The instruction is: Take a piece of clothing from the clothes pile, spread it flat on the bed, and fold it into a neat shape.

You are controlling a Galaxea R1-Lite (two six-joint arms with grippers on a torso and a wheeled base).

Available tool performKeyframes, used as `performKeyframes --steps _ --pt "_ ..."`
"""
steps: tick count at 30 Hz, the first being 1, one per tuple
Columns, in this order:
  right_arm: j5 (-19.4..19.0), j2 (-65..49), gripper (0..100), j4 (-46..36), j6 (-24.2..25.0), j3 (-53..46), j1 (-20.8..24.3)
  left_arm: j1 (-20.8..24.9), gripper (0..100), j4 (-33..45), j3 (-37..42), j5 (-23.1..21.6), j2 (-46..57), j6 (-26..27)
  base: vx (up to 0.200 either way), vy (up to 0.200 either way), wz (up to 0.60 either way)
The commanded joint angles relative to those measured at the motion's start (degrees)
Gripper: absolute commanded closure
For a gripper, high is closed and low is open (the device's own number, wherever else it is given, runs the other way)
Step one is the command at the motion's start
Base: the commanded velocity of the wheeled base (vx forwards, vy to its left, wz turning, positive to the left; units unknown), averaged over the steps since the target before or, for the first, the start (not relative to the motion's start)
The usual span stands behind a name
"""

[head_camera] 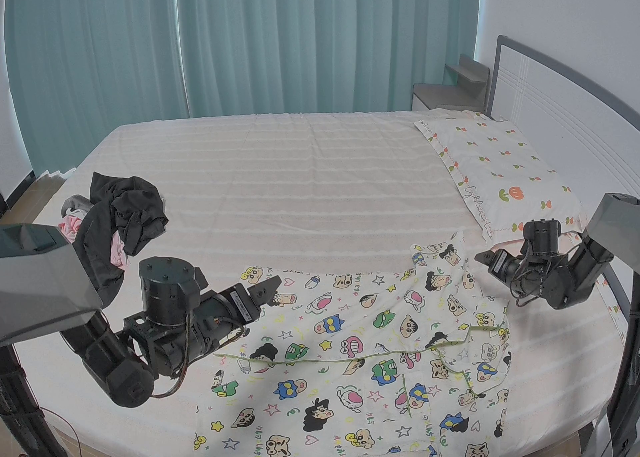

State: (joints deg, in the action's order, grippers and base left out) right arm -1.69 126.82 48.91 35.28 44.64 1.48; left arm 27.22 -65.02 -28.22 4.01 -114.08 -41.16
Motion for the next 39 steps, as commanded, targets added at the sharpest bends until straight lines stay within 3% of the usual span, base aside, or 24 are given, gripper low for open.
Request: performKeyframes --steps 1,3,6,10,16,23,33,39 --pt "-15.44 -15.02 0 22.72 5.68 -29.88 -1.91 -12.28 0 22.05 -21.52 -13.42 -3.61 1.78 0.000 0.000 0.00" --pt "-18.61 -12.21 0 27.38 5.68 -32.16 -2.53 -15.09 0 25.47 -26.71 -17.63 -7.91 2.22 0.000 0.000 0.00" --pt "-19.93 -9.31 0 34.76 5.85 -33.92 -4.11 -17.99 0 31.27 -35.24 -18.42 -14.15 2.48 0.000 0.000 0.00" --pt "-21.68 -4.83 0 41.09 5.41 -36.56 -5.87 -19.40 0 35.05 -40.69 -19.04 -20.74 4.07 0.000 0.000 0.00" --pt "-22.30 -3.33 0 41.09 2.25 -38.05 -5.69 -19.49 0 35.23 -41.56 -21.24 -25.31 12.06 0.000 0.000 0.00" --pt "-22.39 -3.24 0 41.09 2.07 -38.49 -5.69 -19.66 0 35.41 -43.32 -21.50 -27.86 15.93 0.000 0.000 0.00" --pt "-22.39 -3.16 0 41.09 0.40 -39.54 -4.46 -18.96 0 35.41 -50.09 -22.47 -32.52 16.46 0.000 0.000 0.00" --pt "-22.30 -3.77 0 41.09 -0.91 -40.86 -4.20 -17.99 0 35.23 -54.84 -20.27 -36.74 16.55 0.000 0.000 0.00"
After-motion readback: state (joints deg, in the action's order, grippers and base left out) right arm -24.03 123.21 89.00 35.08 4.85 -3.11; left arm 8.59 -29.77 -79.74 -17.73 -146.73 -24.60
